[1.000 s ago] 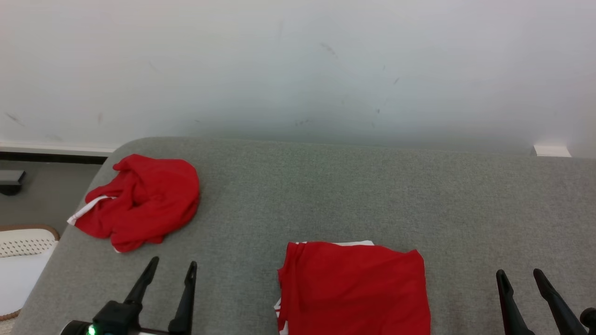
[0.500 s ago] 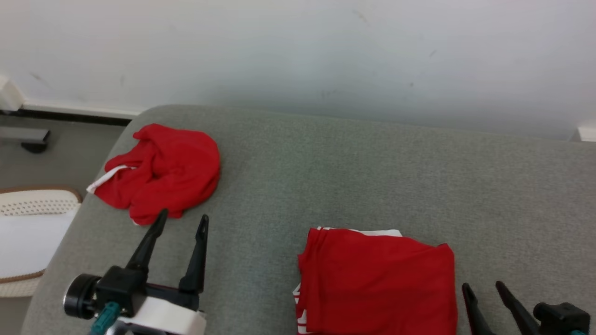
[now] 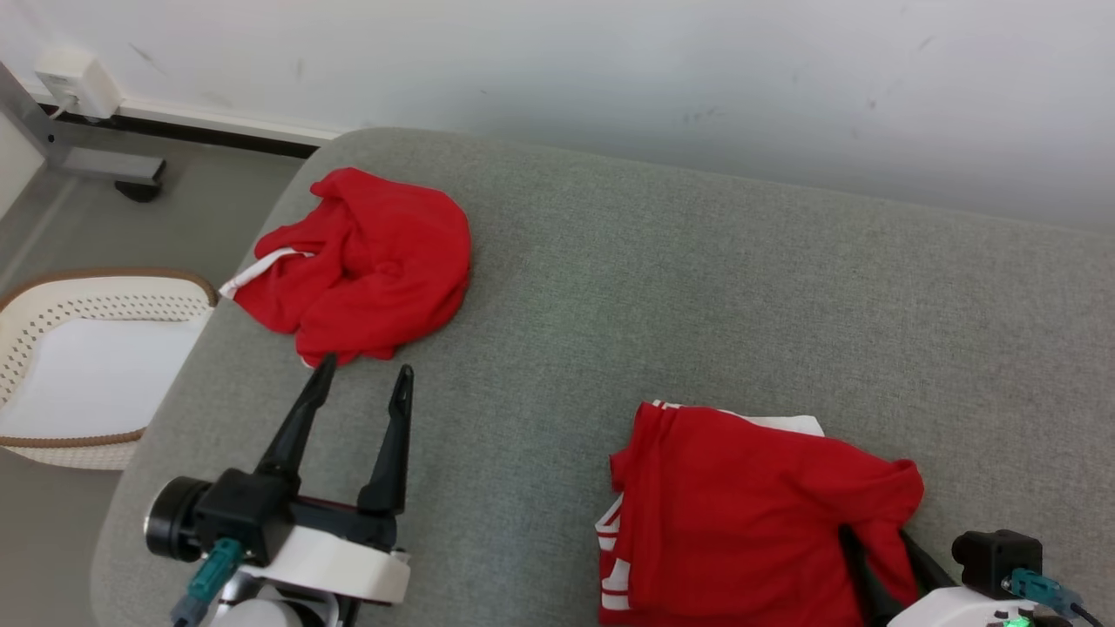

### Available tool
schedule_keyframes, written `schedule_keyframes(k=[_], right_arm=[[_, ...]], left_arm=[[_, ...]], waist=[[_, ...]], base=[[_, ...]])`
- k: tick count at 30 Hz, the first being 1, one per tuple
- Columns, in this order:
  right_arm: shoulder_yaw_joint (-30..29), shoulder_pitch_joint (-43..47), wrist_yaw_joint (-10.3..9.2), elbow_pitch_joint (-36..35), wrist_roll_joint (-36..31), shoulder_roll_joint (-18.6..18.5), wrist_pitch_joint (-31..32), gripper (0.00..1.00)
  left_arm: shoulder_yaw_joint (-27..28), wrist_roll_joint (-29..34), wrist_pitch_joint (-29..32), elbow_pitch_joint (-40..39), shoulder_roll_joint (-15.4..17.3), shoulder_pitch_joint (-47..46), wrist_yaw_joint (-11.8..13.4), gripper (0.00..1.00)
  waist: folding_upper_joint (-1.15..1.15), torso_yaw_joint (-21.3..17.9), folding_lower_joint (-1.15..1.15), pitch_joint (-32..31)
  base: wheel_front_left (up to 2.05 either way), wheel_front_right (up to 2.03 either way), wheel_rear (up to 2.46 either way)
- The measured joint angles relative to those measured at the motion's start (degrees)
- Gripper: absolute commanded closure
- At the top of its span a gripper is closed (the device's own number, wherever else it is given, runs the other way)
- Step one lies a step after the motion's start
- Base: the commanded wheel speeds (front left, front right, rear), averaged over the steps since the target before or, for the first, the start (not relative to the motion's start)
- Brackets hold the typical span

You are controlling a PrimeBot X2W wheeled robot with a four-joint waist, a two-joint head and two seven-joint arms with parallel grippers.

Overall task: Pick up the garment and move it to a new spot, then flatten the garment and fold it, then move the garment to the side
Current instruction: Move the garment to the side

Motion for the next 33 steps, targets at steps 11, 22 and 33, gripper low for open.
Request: schedule_keyframes(k=[11, 22, 33], right_arm=[[1.88, -0.37, 0.05, -4.47, -4.0, -3.6, 0.29, 1.0], [0.02, -2.22, 0.03, -8.32, -3.56, -6.44, 1.64, 1.0], [-9.89, -14.08, 0.03, -1.44, -3.26, -11.79, -2.65, 1.0]], left_arm=[[2.01, 0.35, -0.09, -1.21, -0.03, 1.09, 0.01, 0.0], [1.77, 0.49, -0.1, -3.43, -0.3, 1.18, -1.09, 0.0], [-2.92, 2.77, 0.33, -8.28, -0.2, -7.34, -5.05, 0.0]], waist=[[0.0, -4.57, 0.0, -0.85], [0.0, -18.47, 0.0, -0.06], [0.0, -25.68, 0.0, 9.28]], base=[[0.0, 0.0, 0.0], [0.0, 0.0, 0.0], [0.0, 0.0, 0.0]])
